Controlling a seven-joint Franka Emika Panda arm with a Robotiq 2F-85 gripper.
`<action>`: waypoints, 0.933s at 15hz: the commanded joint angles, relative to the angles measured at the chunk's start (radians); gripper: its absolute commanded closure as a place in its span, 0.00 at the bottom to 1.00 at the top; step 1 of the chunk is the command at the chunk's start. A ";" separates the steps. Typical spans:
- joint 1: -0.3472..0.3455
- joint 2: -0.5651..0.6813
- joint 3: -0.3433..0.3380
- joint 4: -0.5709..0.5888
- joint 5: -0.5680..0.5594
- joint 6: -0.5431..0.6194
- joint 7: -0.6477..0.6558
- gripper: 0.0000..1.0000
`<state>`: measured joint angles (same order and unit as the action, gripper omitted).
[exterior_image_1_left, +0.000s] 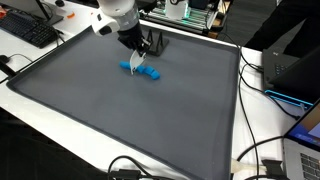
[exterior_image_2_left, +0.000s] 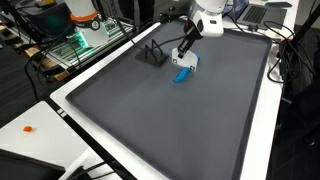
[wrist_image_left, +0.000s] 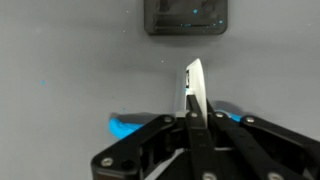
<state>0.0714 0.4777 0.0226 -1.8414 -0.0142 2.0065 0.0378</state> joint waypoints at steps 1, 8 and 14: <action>-0.023 -0.032 0.023 -0.036 0.050 0.016 -0.040 0.99; -0.003 -0.053 -0.002 -0.031 -0.002 0.021 0.000 0.99; 0.000 -0.077 -0.011 -0.017 -0.050 0.032 0.020 0.99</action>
<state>0.0660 0.4238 0.0202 -1.8393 -0.0335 2.0169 0.0328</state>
